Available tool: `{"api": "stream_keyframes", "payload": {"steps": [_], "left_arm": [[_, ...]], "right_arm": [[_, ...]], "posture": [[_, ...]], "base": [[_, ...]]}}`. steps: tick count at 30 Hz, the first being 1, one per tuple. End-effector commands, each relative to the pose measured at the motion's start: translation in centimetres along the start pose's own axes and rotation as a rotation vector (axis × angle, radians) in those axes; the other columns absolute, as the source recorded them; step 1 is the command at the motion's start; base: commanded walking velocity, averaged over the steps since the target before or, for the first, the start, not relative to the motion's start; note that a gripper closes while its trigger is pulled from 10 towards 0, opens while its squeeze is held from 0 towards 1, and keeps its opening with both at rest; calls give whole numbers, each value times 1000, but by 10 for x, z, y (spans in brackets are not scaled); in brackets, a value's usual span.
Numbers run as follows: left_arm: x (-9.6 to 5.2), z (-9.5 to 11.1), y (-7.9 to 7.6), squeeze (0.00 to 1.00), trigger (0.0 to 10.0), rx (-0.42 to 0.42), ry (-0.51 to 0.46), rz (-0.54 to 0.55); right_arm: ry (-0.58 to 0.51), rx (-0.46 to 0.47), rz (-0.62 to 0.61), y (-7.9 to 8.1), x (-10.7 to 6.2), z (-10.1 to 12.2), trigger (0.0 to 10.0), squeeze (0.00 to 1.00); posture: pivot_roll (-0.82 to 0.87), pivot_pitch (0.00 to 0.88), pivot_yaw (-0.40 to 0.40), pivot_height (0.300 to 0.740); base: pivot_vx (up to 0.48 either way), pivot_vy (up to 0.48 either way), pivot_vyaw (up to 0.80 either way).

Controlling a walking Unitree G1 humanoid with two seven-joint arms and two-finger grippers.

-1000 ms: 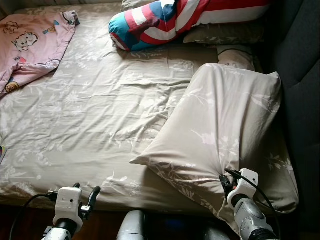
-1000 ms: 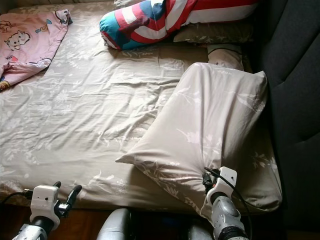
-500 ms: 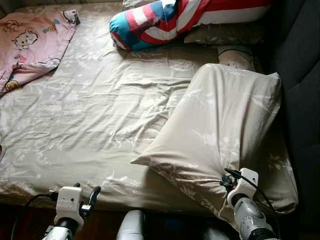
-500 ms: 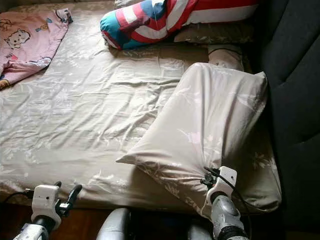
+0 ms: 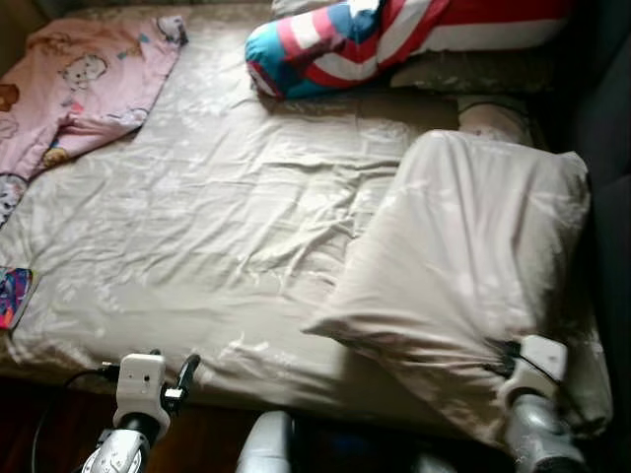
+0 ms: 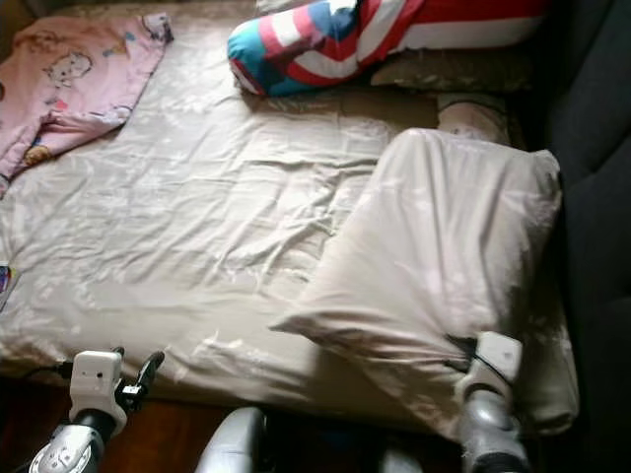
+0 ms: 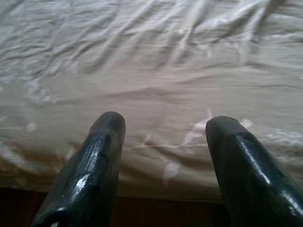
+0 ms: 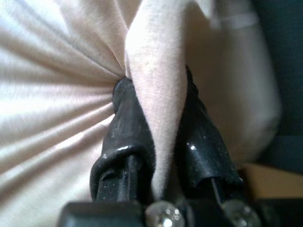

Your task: Clean up the room

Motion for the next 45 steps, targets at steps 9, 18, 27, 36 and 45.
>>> {"api": "stream_keyframes", "payload": {"steps": [9,18,27,36,45], "left_arm": [[1,-11,4,0,10000,-23,29,27],[2,-15,1,0,10000,-28,38,22],[5,-16,-1,0,10000,-34,36,23],[10,-16,-7,0,10000,-64,30,31],[10,-28,-8,0,10000,-163,71,76]], "right_arm": [[-188,23,-364,-110,1,67,0,0],[-93,50,-185,-58,6,38,10000,0],[-60,40,-114,-36,6,27,10000,0],[-128,41,60,2,5,38,10000,341],[-192,-1,358,68,-10,38,10000,0]], "posture": [[59,207,31,670],[67,192,28,670],[69,177,21,670],[67,157,11,670],[56,138,-1,670]], "base": [[0,0,0],[0,0,0],[0,0,0],[0,0,0],[0,0,0]]}}
Point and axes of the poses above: a point about 5 cm out from each wrist's last joint towards the gripper, its own x axis pointing out of the wrist towards the gripper, its own z axis along the axis of the wrist's last joint, y = z × x, the point moved 5 cm from there along x, pointing out of the wrist towards the gripper, and after that the axes turned 4 degrees about x, right-handed, at the moved point
